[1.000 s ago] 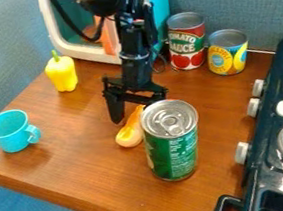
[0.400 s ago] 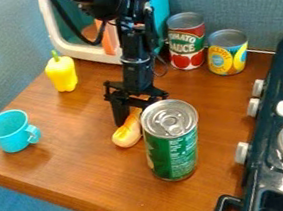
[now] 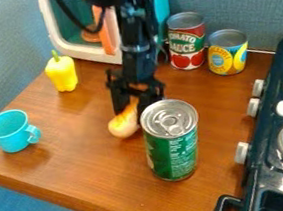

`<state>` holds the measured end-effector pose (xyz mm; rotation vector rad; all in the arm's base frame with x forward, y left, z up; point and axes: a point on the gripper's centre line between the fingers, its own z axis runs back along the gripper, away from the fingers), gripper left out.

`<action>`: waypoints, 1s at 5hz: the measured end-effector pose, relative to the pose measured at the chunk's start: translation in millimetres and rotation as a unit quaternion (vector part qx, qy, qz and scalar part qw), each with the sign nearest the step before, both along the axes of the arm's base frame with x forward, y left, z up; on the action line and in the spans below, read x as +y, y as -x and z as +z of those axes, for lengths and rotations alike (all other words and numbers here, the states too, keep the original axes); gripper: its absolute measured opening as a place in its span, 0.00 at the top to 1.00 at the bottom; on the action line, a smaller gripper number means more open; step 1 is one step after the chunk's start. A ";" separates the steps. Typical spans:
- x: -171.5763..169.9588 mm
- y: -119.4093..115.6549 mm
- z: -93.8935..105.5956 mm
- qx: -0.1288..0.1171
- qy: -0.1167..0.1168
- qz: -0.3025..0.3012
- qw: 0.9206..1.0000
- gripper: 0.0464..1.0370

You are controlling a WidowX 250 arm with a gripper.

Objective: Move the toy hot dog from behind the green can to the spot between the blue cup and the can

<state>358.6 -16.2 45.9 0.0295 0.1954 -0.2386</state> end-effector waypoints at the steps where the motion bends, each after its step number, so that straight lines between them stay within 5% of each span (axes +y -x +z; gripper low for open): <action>1: 0.8 -5.1 31.7 -0.008 -0.018 -0.011 1.000 0.35; 2: 0.7 -0.4 33.2 0.008 -0.020 -0.011 1.000 0.35; 5: 39.8 -8.4 24.5 -0.001 -0.047 0.051 0.998 0.35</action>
